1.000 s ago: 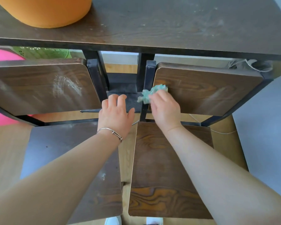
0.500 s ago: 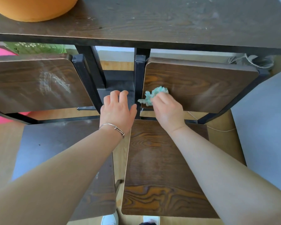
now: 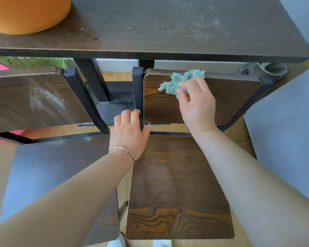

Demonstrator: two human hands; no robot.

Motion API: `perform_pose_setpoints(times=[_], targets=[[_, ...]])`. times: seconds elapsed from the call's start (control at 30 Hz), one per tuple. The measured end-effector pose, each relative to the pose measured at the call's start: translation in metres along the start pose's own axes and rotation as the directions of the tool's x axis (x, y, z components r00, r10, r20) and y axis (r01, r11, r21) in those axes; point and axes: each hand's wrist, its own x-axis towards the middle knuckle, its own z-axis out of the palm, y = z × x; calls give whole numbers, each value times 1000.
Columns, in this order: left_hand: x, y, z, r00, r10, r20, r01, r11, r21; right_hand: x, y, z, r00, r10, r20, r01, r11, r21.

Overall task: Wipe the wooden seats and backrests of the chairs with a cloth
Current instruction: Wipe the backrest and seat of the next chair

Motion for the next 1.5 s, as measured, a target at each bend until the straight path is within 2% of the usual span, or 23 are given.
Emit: perform_pose_setpoints(times=[0.1,0.23,0.47,0.57,0.67,0.73,0.8,0.87,0.93,1.0,1.1,1.27,1.4,1.5], targets=[[0,9,0,1000,6,-3,-6,1000,-4,8,2,-8,999,-16,-52,17,1000,9],[0,13,5,1000,23,-7,-23,1000,0,-17,14,8,999,-33,-12,33,999,-8],[-2,11,25,1000,4,14,-4,1000,-16,-90,48,48,947,-104,303,156,976,-152],[-4,15,28,1000,9,30,-9,1000,-12,-97,54,46,916,-113,386,193,966,-175],[-8,23,27,999,27,32,-26,1000,-13,-80,54,28,944,-60,326,113,983,-145],[-7,30,24,999,41,30,-41,999,-20,-56,52,7,985,9,172,6,996,-88],[-6,38,22,998,52,29,-52,998,-28,-28,52,-16,996,88,27,-87,996,-27],[-4,45,20,998,63,22,-62,997,-39,-7,53,-35,991,122,-62,-122,992,6],[-2,51,20,997,75,15,-74,996,-49,-1,56,-43,990,109,-90,-109,994,11],[0,54,21,997,81,13,-80,995,-56,-9,64,-40,995,81,-65,-81,997,3],[1,56,26,996,85,24,-84,996,-40,-44,82,-21,996,71,53,-69,997,-37],[0,54,37,995,80,54,-78,997,-26,-112,110,11,933,217,287,-180,972,-149],[-1,58,41,993,89,80,-87,996,-32,-112,111,11,900,288,327,-257,957,-137],[-3,66,38,990,109,89,-107,994,-31,-90,105,-11,921,318,226,-323,946,-15]])
